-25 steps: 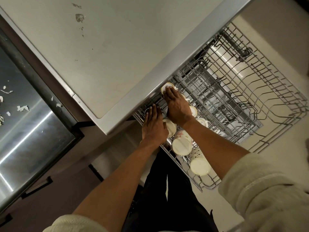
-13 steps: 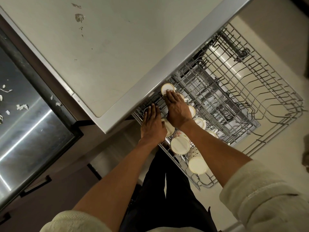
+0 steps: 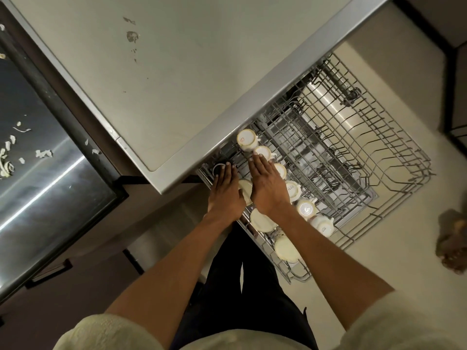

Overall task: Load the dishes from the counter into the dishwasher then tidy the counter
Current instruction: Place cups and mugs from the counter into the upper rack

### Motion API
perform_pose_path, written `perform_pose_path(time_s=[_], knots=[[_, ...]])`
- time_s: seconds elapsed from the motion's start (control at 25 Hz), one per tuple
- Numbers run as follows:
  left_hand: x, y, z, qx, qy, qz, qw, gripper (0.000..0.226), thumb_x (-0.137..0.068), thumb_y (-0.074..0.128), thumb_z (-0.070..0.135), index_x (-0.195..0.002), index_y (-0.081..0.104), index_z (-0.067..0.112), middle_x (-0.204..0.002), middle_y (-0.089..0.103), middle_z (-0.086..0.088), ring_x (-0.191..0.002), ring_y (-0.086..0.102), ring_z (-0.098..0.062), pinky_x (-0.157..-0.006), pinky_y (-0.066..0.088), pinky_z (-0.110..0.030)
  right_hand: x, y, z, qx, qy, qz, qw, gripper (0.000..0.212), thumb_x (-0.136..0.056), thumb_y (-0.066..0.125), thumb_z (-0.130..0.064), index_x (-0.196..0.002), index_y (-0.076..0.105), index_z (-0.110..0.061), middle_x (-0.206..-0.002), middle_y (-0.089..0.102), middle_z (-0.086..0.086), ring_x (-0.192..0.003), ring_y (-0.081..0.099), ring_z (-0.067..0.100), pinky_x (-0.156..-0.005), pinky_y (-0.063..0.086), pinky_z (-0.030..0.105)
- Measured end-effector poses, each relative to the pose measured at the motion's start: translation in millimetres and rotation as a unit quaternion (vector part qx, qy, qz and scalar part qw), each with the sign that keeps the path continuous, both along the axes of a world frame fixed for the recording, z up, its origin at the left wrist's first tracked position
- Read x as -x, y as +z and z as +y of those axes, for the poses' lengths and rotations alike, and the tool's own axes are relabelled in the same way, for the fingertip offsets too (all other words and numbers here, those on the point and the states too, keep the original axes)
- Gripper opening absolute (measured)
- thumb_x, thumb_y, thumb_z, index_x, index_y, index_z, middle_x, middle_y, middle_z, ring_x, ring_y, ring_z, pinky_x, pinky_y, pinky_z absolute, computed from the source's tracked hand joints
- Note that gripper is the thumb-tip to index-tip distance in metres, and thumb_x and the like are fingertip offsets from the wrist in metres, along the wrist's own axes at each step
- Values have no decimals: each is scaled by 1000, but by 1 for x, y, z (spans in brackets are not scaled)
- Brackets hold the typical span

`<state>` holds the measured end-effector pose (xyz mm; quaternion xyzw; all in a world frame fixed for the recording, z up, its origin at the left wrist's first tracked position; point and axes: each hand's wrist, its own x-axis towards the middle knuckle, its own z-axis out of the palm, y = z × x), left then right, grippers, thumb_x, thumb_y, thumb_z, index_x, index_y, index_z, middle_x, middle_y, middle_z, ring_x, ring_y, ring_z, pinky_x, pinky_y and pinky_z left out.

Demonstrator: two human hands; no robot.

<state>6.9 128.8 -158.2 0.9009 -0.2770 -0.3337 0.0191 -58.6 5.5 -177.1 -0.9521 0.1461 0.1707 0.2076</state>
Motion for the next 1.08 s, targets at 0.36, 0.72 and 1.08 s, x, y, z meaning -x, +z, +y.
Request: perform_pose_path(time_s=[0.36, 0.72, 1.08], knots=[[25, 31, 20, 7, -26, -14, 1000, 71, -102, 36, 29, -157, -4, 5, -165, -9, -12, -152, -10, -22, -125, 3, -38, 25, 52, 37, 0, -12, -2, 1000, 70, -97, 42, -20, -159, 12, -5, -167, 7, 14, -155, 3, 25, -126, 10, 43], [19, 31, 43, 53, -24, -12, 998, 71, -99, 37, 24, -157, 1, 6, -166, -4, -12, -153, -6, -22, -125, 4, -39, -3, 44, 37, 38, -37, 0, 999, 70, -95, 46, -16, -157, 18, -2, -165, 14, 17, -154, 11, 28, -125, 15, 42], [-14, 18, 20, 96, -21, -16, 995, 70, -99, 42, 15, -157, 5, 6, -166, 1, -12, -153, -4, -22, -124, 0, -35, -69, 26, -5, 42, -59, 13, 997, 60, -96, 55, -9, -152, 34, -10, -152, 44, 14, -143, 37, 30, -116, 38, 39]])
